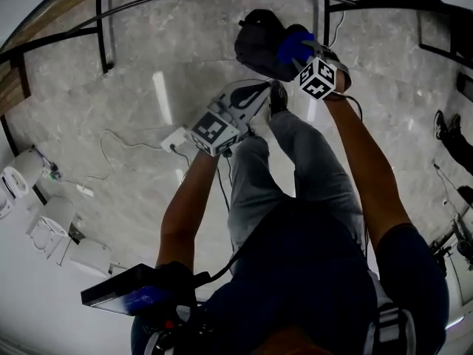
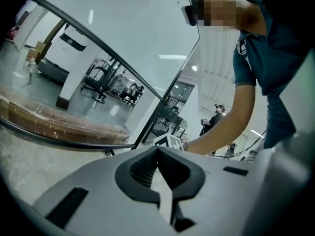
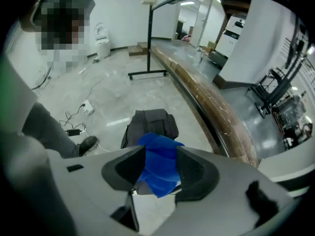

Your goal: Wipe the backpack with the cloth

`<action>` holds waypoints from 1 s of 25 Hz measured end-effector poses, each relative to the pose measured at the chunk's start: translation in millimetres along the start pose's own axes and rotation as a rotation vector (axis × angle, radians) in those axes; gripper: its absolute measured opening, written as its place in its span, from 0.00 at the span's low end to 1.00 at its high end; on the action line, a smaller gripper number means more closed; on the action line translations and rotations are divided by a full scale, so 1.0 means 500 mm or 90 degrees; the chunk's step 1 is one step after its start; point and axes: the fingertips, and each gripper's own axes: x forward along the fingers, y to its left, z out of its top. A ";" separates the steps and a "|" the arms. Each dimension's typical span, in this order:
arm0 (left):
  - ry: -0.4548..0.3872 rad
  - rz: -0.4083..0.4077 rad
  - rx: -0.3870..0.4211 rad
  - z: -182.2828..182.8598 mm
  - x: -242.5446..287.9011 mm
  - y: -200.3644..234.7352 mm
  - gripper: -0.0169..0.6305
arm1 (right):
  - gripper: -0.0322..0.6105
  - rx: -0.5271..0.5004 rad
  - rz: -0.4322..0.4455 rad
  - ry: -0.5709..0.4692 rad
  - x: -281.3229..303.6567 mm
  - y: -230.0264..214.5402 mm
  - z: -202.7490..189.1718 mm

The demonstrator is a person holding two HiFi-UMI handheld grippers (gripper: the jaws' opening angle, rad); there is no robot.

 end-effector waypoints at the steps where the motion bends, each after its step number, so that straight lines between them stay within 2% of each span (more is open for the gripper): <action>1: 0.000 0.001 -0.004 -0.013 0.007 0.015 0.01 | 0.32 -0.021 0.002 0.013 0.021 0.004 -0.007; 4: 0.000 0.003 -0.013 -0.045 0.018 0.053 0.01 | 0.32 -0.083 0.008 0.069 0.076 0.021 -0.040; 6: 0.001 0.007 -0.019 -0.066 0.019 0.077 0.01 | 0.32 -0.097 0.000 0.077 0.101 0.023 -0.049; 9: 0.003 0.014 -0.029 -0.096 0.021 0.108 0.01 | 0.31 -0.056 -0.021 0.047 0.103 0.014 -0.042; 11: 0.002 0.018 -0.035 -0.111 0.021 0.123 0.01 | 0.25 -0.025 -0.024 0.032 0.085 0.016 -0.041; 12: 0.001 0.019 -0.039 -0.116 0.021 0.129 0.01 | 0.18 -0.013 -0.021 0.031 0.075 0.022 -0.043; 13: 0.000 0.020 -0.041 -0.120 0.022 0.135 0.01 | 0.16 -0.001 -0.015 0.033 0.066 0.032 -0.051; 17: -0.003 0.019 -0.046 -0.132 0.027 0.143 0.01 | 0.14 0.038 0.023 0.049 0.034 0.087 -0.086; 20: -0.005 0.019 -0.047 -0.134 0.029 0.149 0.01 | 0.14 0.025 0.039 0.001 0.015 0.126 -0.043; 25: -0.022 0.059 -0.050 -0.130 -0.010 0.185 0.01 | 0.14 -0.017 0.051 -0.105 0.127 0.152 0.134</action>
